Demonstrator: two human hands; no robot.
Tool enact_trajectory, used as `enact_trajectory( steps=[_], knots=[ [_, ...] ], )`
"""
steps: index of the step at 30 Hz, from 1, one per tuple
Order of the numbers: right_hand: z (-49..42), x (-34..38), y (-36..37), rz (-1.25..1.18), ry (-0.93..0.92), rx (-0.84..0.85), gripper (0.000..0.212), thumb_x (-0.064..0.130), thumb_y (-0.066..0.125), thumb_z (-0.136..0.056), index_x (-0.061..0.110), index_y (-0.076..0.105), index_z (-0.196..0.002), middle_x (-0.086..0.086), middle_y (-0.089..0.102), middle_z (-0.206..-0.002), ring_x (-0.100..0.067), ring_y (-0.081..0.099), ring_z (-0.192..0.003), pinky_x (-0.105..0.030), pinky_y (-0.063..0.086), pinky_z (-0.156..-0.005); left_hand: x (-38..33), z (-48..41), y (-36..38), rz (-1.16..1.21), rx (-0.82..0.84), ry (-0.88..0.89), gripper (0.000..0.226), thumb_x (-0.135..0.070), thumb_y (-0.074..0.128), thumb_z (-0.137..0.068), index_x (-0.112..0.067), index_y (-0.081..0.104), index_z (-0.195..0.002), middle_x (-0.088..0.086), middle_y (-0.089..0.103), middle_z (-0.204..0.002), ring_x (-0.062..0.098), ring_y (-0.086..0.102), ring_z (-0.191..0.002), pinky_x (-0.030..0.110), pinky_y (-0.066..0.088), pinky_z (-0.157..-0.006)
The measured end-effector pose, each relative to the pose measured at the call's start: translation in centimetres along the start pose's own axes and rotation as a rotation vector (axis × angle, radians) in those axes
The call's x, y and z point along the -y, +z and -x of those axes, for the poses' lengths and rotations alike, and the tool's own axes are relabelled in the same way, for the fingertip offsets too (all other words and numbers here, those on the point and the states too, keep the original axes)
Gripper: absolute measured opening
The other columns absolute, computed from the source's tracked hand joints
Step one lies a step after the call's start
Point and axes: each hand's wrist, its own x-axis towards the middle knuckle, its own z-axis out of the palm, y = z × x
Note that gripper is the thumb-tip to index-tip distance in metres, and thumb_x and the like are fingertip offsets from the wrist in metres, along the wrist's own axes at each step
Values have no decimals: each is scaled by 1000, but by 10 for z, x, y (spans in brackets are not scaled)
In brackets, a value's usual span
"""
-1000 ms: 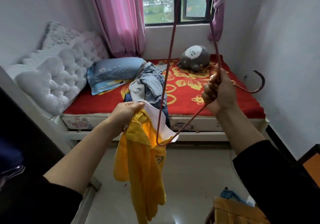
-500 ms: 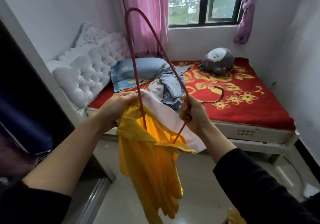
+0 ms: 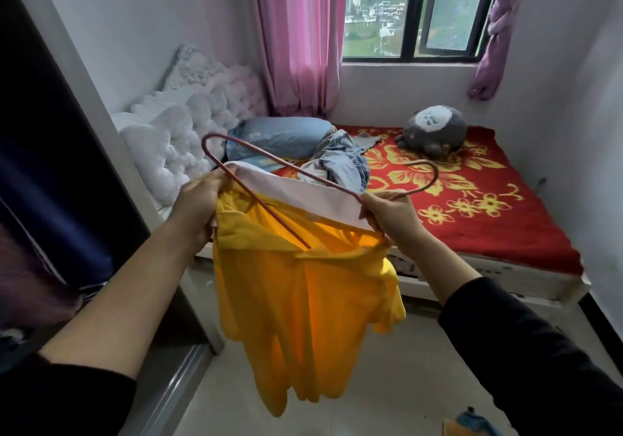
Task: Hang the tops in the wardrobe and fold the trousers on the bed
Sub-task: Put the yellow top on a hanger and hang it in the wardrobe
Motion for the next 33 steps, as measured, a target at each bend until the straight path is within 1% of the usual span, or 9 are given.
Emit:
enact_trajectory(
  steps=[2,5,11,15,18,22,25,27,33],
  knots=[
    [1,-3,-4,99,10,-14,36,25,61,-90,8,67,-60,-7,53,-52,-11,43,-44,-25,36,-49,10,-4,-4,6,-82,36,14,-27,60,-91,-19,70,-95,4,70,-88,21,65,-88,33,55,-71],
    [-7,2,-12,239,-27,-22,33,29,64,-89,14,70,-60,-1,59,-51,-9,48,-44,-25,42,-51,22,-9,-5,-69,-205,73,15,-19,55,-94,-17,69,-100,2,64,-85,22,59,-88,26,47,-60],
    [-15,-2,-28,391,57,-5,22,21,66,-87,6,71,-72,-3,62,-59,-9,53,-50,-18,41,-44,42,-10,-5,-148,-330,106,25,-24,64,-90,-11,69,-111,10,68,-107,26,62,-101,37,52,-90],
    [-11,-12,-11,678,-7,-28,22,16,68,-81,1,69,-63,-12,68,-66,-17,60,-59,-33,55,-63,50,-6,-15,-217,-276,135,20,-28,64,-90,-17,70,-104,-2,66,-85,23,64,-91,35,52,-79],
    [-12,-9,-16,856,-32,-53,30,30,69,-83,5,71,-66,-6,69,-67,-19,64,-70,-35,52,-74,40,2,-6,-382,-142,273,22,-34,63,-90,-18,72,-102,-4,68,-84,18,65,-86,32,54,-73],
    [-17,22,-4,708,-74,51,40,44,64,-88,14,70,-63,-2,67,-60,-11,57,-51,-29,48,-53,20,2,18,-418,12,346,19,-35,64,-88,-22,70,-100,-2,71,-90,16,67,-85,39,57,-76],
    [-15,30,18,780,3,355,42,46,60,-90,10,70,-71,-4,67,-63,-14,59,-54,-27,50,-52,18,4,38,-405,113,345,14,-26,68,-86,-21,70,-99,-1,72,-91,15,69,-85,42,57,-79],
    [-17,42,16,714,55,361,39,44,56,-93,9,70,-83,-3,65,-69,-12,58,-57,-20,46,-48,24,5,40,-446,124,333,16,-24,70,-85,-22,69,-101,-2,72,-90,14,68,-84,40,58,-78],
    [-19,65,5,537,113,526,26,30,54,-97,9,68,-100,-6,62,-83,-14,55,-68,-24,49,-60,51,26,46,-544,-116,486,49,-33,66,-83,-24,47,-128,2,48,-121,15,45,-108,28,42,-82]
  ],
)
